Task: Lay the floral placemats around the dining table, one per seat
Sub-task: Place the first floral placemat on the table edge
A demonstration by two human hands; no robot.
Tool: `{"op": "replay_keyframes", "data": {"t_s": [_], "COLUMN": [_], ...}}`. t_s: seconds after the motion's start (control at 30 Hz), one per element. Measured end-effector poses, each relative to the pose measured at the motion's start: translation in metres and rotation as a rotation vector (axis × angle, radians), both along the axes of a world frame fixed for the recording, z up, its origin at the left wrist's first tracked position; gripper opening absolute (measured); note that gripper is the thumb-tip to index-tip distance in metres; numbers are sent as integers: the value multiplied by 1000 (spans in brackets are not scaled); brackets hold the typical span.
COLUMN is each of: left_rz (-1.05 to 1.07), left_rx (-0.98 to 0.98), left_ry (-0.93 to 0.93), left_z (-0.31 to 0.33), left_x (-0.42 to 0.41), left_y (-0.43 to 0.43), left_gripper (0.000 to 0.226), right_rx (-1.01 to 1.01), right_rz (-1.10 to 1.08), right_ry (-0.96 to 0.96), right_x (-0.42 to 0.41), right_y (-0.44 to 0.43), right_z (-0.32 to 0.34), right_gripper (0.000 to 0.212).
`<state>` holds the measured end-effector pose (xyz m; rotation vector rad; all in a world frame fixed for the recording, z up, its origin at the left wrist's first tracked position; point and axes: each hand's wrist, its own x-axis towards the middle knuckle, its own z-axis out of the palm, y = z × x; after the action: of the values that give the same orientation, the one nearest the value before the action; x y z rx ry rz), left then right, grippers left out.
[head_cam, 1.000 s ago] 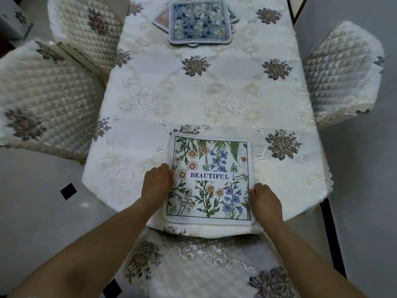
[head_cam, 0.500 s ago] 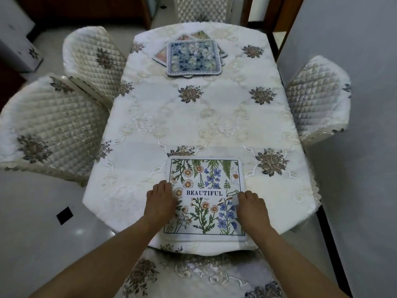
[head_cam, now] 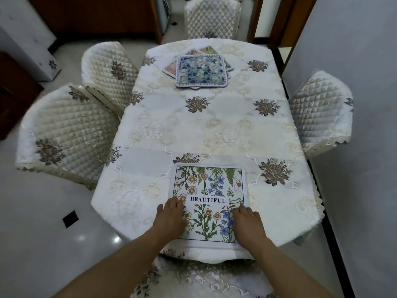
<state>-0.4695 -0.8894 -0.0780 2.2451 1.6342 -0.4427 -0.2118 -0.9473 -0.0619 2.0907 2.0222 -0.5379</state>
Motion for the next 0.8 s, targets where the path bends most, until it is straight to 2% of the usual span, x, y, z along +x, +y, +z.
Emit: {"op": "replay_keyframes", "data": {"t_s": [0.13,0.23,0.4,0.57,0.8], "left_rz": [6,9,72,118,124], "left_rx": [95,214,330,398,462], "left_ry": [28,35,56,-14,-101], "left_z": [31,66,125,158,186], "left_x": [-6,-20,-65,-137,-287], "left_y": [16,30,51,58,60], "left_gripper": [49,39,40,39,32], "right_rx": [-2,67,249,353,436], "right_rz": [16,58,113,154,176], "right_ry": [-23,-38,-28,-29,-23], "right_x": [-4,-12,-49,-118,-267], "right_y": [16,39,81,104,122], "right_z": [20,50,118,160,179], "right_gripper": [31,24,22,20,20]}}
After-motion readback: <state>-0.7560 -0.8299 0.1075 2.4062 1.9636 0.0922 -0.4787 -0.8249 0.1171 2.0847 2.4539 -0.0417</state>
